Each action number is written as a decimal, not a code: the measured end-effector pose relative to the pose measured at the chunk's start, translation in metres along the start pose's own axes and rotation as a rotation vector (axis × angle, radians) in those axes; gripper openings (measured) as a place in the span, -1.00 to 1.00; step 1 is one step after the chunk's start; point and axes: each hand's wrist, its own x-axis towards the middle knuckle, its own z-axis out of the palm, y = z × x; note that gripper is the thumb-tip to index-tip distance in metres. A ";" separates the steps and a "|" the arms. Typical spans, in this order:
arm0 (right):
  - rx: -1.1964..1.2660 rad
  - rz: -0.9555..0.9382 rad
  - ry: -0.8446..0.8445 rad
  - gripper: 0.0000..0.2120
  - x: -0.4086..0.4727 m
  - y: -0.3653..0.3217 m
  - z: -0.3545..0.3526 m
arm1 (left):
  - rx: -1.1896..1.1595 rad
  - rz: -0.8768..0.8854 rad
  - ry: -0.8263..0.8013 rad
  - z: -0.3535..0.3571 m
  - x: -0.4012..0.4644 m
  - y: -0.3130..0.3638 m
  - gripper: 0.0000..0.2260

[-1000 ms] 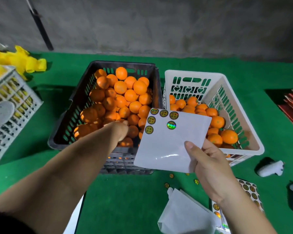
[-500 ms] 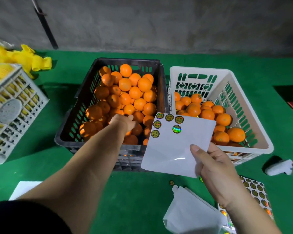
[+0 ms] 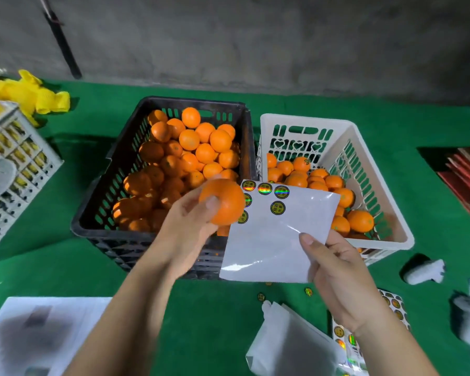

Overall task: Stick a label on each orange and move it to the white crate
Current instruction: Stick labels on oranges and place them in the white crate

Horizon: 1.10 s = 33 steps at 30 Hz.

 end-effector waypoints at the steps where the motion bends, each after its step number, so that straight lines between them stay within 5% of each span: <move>1: -0.008 -0.003 -0.033 -0.58 -0.002 -0.001 0.000 | -0.099 -0.013 0.021 0.008 -0.010 -0.007 -0.30; 4: -0.144 -0.029 -0.050 -0.62 -0.007 -0.002 0.004 | -0.308 -0.114 0.054 0.029 -0.040 -0.028 -0.26; 7: -0.573 -0.177 0.178 -0.42 -0.012 -0.001 0.014 | -0.301 -0.083 0.001 0.031 -0.061 -0.043 -0.29; 9: -1.037 -0.519 0.383 -0.37 -0.019 -0.001 0.020 | -0.243 -0.063 -0.017 0.031 -0.065 -0.048 -0.35; 12: -1.369 -0.911 0.252 -0.63 -0.028 0.000 0.025 | -0.053 -0.026 -0.035 0.031 -0.074 -0.052 -0.56; 20: -1.308 -0.738 -0.020 -0.67 -0.029 -0.004 0.015 | 0.076 -0.030 -0.109 0.029 -0.085 -0.045 -0.32; 26: -1.109 -0.504 -0.051 -0.82 -0.030 -0.011 0.016 | 0.158 -0.041 -0.145 0.031 -0.083 -0.040 -0.32; 33: -1.110 -0.534 0.049 -0.85 -0.024 -0.013 0.008 | 0.311 -0.032 -0.270 0.025 -0.081 -0.046 -0.41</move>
